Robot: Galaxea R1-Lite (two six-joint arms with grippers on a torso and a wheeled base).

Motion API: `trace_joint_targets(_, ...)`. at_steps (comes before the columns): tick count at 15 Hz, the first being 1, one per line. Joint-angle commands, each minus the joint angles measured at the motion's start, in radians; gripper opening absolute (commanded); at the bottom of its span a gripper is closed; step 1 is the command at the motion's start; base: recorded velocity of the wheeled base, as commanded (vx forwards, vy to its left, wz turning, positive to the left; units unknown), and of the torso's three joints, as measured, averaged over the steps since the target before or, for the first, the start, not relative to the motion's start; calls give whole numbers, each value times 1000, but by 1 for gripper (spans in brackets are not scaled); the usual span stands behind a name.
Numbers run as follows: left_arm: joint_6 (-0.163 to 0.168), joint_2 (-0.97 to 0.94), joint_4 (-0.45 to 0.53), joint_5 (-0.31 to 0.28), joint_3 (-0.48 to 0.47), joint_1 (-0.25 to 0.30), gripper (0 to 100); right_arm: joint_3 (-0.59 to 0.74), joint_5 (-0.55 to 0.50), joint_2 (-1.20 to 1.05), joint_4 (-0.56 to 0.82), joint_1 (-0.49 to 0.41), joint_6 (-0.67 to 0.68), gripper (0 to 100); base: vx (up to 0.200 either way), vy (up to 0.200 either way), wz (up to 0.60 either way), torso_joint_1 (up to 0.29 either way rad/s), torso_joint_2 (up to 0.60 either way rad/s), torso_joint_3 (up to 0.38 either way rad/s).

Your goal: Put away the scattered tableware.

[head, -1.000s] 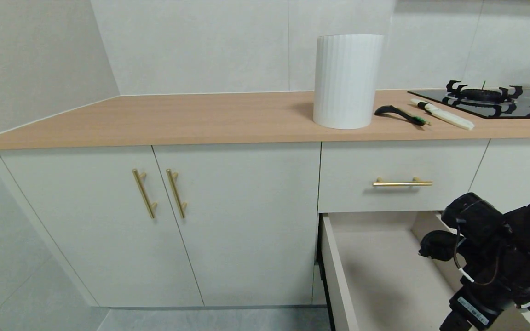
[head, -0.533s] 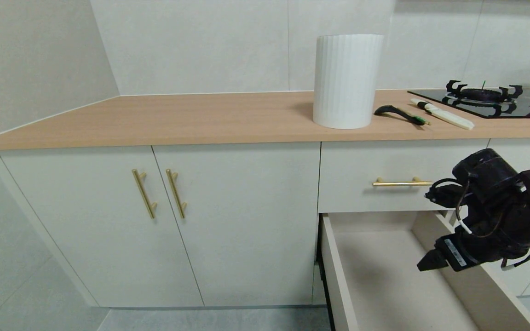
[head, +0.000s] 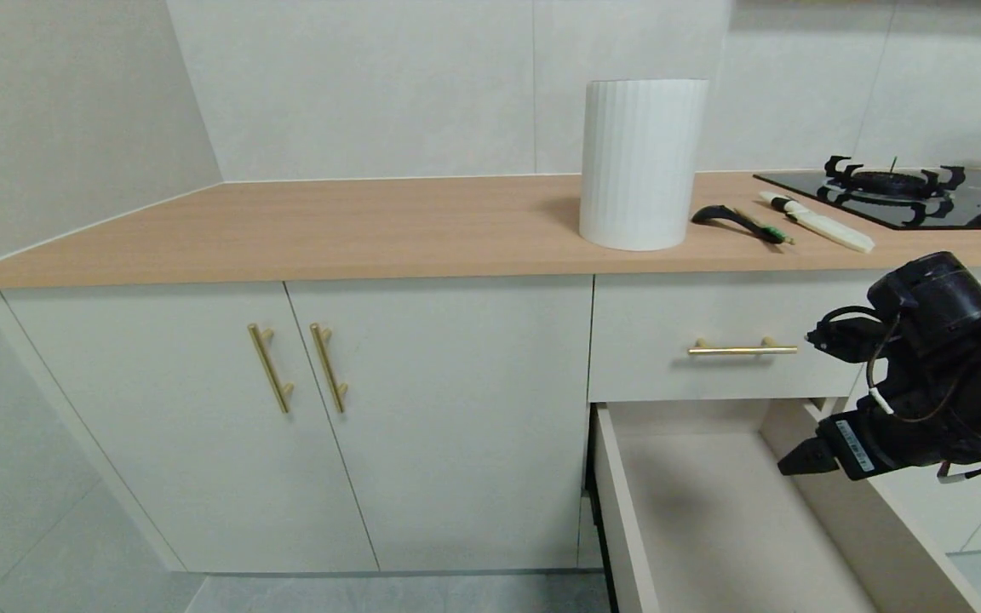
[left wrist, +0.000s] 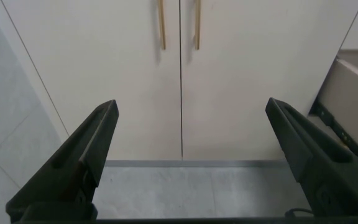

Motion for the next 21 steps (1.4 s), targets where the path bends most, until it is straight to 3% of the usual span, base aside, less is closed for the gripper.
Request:
trace_joint_targets(1,0,0,-1,0,0,0,100,3,0,-1,-9,1,4,100,0,0,0,100,-168,-295)
trace_joint_targets(12,0,0,-1,0,0,0,100,1,0,-10,-15,1,18,100,0,0,0,160,-477,-298)
trace_joint_targets(16,0,0,-1,0,0,0,100,27,-17,-7,-81,10,18,100,0,0,0,49,-115,-71)
trace_joint_targets(18,0,0,1,0,0,0,100,-20,-37,-15,-193,12,75,100,0,0,0,0,0,0)
trace_joint_targets(21,0,0,1,0,0,0,100,-210,-43,49,-161,10,105,100,0,0,0,0,0,0)
